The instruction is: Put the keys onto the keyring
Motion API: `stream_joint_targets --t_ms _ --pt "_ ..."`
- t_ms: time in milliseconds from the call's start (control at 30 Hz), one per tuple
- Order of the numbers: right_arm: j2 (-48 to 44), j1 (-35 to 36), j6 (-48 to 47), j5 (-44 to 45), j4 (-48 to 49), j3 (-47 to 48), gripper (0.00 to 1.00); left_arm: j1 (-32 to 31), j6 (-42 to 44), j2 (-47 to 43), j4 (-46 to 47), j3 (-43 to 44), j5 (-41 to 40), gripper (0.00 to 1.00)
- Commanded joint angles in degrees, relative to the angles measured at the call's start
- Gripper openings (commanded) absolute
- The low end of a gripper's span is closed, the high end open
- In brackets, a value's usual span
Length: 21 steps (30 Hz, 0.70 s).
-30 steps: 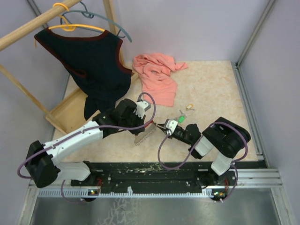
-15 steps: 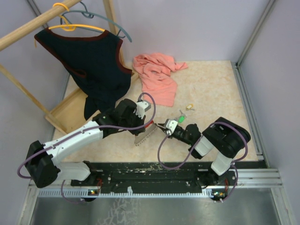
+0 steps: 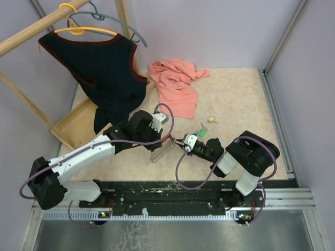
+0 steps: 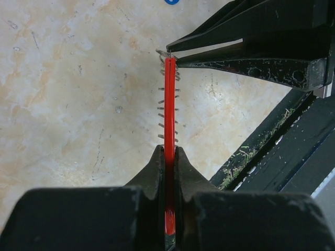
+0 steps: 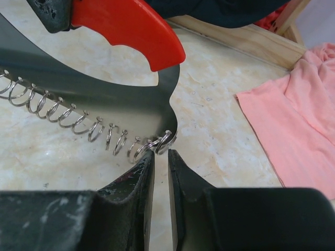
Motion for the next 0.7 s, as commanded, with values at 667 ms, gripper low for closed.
stream_joint_targets --t_ms 667 --pt "-1.18 0.64 0.91 0.16 4.86 0.69 0.12 -0.34 -0.03 -0.41 0.78 1.52 0.84 0.0"
